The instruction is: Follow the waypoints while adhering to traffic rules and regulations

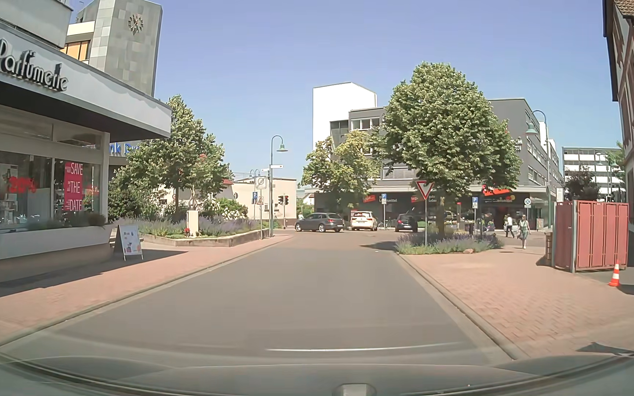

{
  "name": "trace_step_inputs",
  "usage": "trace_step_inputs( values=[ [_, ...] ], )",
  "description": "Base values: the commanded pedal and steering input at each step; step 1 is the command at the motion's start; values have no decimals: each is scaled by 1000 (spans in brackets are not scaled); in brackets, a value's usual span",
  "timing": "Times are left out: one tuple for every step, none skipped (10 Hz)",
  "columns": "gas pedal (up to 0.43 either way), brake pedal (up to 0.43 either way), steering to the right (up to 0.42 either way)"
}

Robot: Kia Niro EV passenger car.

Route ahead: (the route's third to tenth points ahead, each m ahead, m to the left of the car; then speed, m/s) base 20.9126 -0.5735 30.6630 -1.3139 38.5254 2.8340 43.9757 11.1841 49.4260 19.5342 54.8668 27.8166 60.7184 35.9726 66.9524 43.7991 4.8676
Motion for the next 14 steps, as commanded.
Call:
trace_step_inputs(
  values=[
    [0,165,-3],
    [0,165,-4],
    [0,165,-4],
    [0,165,-4],
    [0,159,-4],
    [0,159,-4],
    [0,165,-4],
    [0,159,-3],
    [0,159,-3],
    [0,152,-2],
    [0,146,0],
    [0,128,0],
    [0,122,0],
    [0,116,2]
  ],
)
